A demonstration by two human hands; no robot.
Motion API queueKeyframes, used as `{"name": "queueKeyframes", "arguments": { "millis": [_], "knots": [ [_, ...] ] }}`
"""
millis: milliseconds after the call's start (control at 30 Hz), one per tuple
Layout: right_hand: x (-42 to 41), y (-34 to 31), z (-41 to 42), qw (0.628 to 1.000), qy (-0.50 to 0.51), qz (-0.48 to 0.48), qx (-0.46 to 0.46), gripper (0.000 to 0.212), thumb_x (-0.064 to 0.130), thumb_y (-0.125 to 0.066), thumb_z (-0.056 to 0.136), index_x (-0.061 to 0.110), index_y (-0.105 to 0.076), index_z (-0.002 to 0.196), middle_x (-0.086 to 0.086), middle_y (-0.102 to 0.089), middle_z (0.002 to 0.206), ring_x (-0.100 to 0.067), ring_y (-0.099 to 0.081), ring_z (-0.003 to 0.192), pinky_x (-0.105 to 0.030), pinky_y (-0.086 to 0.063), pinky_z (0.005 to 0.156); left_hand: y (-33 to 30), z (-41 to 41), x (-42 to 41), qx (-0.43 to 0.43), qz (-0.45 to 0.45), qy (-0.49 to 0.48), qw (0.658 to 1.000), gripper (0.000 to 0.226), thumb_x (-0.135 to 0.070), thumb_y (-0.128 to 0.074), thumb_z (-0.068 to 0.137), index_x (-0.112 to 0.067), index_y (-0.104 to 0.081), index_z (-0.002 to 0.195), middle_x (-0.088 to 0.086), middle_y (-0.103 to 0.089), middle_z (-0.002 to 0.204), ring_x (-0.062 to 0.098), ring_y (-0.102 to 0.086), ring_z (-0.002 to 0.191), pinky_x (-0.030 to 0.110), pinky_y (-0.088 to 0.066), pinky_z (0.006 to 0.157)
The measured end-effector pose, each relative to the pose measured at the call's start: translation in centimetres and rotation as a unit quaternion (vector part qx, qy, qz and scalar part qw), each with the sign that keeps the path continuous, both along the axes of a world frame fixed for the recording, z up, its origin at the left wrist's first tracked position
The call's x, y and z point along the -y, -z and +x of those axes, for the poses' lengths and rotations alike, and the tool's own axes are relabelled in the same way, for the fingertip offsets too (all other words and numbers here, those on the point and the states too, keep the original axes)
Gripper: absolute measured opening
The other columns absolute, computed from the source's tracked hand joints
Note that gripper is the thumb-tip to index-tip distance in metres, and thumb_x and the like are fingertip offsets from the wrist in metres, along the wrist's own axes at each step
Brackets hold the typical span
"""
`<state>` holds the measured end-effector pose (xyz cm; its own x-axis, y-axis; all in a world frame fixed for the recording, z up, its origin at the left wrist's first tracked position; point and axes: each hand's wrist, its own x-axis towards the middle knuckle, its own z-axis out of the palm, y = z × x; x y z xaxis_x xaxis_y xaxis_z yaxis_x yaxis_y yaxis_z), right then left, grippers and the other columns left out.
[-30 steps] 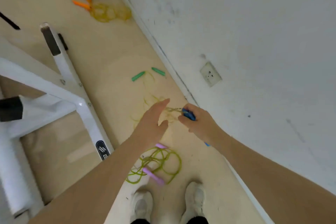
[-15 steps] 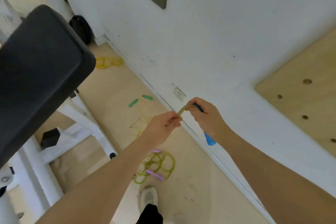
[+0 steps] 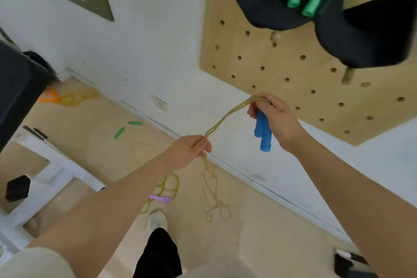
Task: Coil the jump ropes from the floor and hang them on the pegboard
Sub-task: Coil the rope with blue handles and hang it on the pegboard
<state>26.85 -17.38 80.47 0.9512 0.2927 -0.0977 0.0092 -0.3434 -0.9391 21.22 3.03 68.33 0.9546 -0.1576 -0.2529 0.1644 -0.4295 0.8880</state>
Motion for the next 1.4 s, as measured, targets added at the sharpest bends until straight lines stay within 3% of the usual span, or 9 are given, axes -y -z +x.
{"name": "queueKeyframes", "arguments": {
  "millis": [133, 300, 400, 500, 700, 867, 1167, 1300, 1400],
  "knots": [
    [7.3, -1.5, -3.6, 0.992, 0.092, -0.082, 0.029, 0.040, 0.016, -0.031, 0.100, 0.019, -0.039, 0.139, 0.001, -0.049, 0.127, -0.014, -0.046, 0.111, -0.021, -0.034, 0.094, -2.0, -1.8, 6.3, -0.004, 0.003, 0.038, 0.999, 0.028, -0.024, -0.034, 0.101, -0.018, -0.062, 0.100, -0.008, -0.063, 0.096, 0.013, -0.063, 0.076, 0.025, -0.052, 0.072],
    [13.8, -3.4, -8.1, 0.978, 0.149, -0.115, 0.092, 0.044, 0.015, -0.028, 0.101, 0.027, -0.032, 0.143, 0.007, -0.034, 0.145, -0.008, -0.039, 0.117, -0.022, -0.031, 0.092, -4.2, -4.0, 11.3, 0.029, -0.075, -0.026, 0.996, 0.027, -0.031, -0.033, 0.101, -0.027, -0.056, 0.115, -0.004, -0.063, 0.106, 0.014, -0.059, 0.088, 0.022, -0.046, 0.069],
    [15.4, -4.1, -10.1, 0.983, 0.156, -0.039, 0.088, 0.041, 0.011, -0.028, 0.100, 0.025, -0.040, 0.136, 0.001, -0.058, 0.113, -0.009, -0.052, 0.096, -0.020, -0.042, 0.084, -6.5, -4.7, 13.5, 0.035, -0.088, -0.027, 0.995, 0.029, -0.023, -0.033, 0.102, -0.018, -0.060, 0.094, 0.002, -0.065, 0.079, 0.017, -0.061, 0.076, 0.024, -0.048, 0.066],
    [17.4, -5.6, -11.3, 0.971, 0.225, 0.013, 0.083, 0.032, 0.008, -0.032, 0.094, 0.019, -0.059, 0.105, -0.001, -0.048, 0.069, -0.015, -0.047, 0.064, -0.022, -0.044, 0.065, -8.6, -5.4, 15.2, 0.053, -0.068, 0.046, 0.995, 0.032, -0.023, -0.036, 0.101, -0.014, -0.062, 0.085, 0.002, -0.057, 0.065, 0.015, -0.060, 0.066, 0.025, -0.048, 0.066],
    [21.6, -8.6, -13.7, 0.908, 0.365, 0.203, 0.045, 0.023, 0.006, -0.037, 0.089, 0.016, -0.050, 0.072, 0.000, -0.040, 0.060, -0.014, -0.036, 0.051, -0.025, -0.039, 0.054, -7.7, -6.5, 14.9, 0.061, 0.109, 0.214, 0.969, 0.012, -0.022, -0.058, 0.091, -0.029, -0.063, 0.082, -0.001, -0.068, 0.089, 0.011, -0.063, 0.084, 0.025, -0.047, 0.078],
    [22.6, -9.1, -14.3, 0.836, 0.454, 0.309, 0.007, 0.018, 0.007, -0.040, 0.087, 0.016, -0.047, 0.072, 0.001, -0.041, 0.059, -0.015, -0.035, 0.049, -0.025, -0.041, 0.053, -6.1, -7.6, 13.7, -0.003, 0.098, 0.171, 0.980, 0.019, -0.029, -0.046, 0.097, -0.024, -0.056, 0.081, -0.009, -0.065, 0.079, 0.010, -0.060, 0.071, 0.023, -0.041, 0.064],
    [21.2, -3.9, -15.2, 0.909, 0.402, 0.026, -0.107, 0.028, -0.004, -0.036, 0.086, 0.008, -0.060, 0.076, -0.014, -0.051, 0.070, -0.018, -0.041, 0.054, -0.025, -0.039, 0.055, -11.1, -9.5, 15.6, -0.072, -0.189, 0.115, 0.972, 0.032, -0.025, -0.036, 0.101, -0.007, -0.054, 0.082, -0.004, -0.035, 0.057, 0.008, -0.027, 0.046, 0.015, -0.022, 0.042],
    [18.9, -3.6, -16.2, 0.945, 0.217, -0.223, -0.099, 0.043, 0.011, -0.054, 0.088, 0.010, -0.048, 0.131, -0.016, -0.040, 0.141, -0.030, -0.043, 0.123, -0.035, -0.038, 0.104, -13.5, -9.8, 16.4, -0.119, -0.274, 0.131, 0.945, 0.029, -0.025, -0.038, 0.100, -0.006, -0.058, 0.091, -0.005, -0.043, 0.058, 0.006, -0.035, 0.046, 0.015, -0.020, 0.039],
    [16.3, -5.1, -17.6, 0.992, 0.089, -0.081, 0.029, 0.034, 0.016, -0.057, 0.091, 0.025, -0.053, 0.124, 0.001, -0.047, 0.135, -0.015, -0.046, 0.123, -0.031, -0.037, 0.105, -14.8, -9.9, 17.2, -0.168, -0.343, 0.138, 0.914, 0.023, -0.015, -0.040, 0.098, -0.006, -0.060, 0.100, -0.004, -0.054, 0.063, 0.006, -0.045, 0.049, 0.013, -0.028, 0.037]
  ]
}}
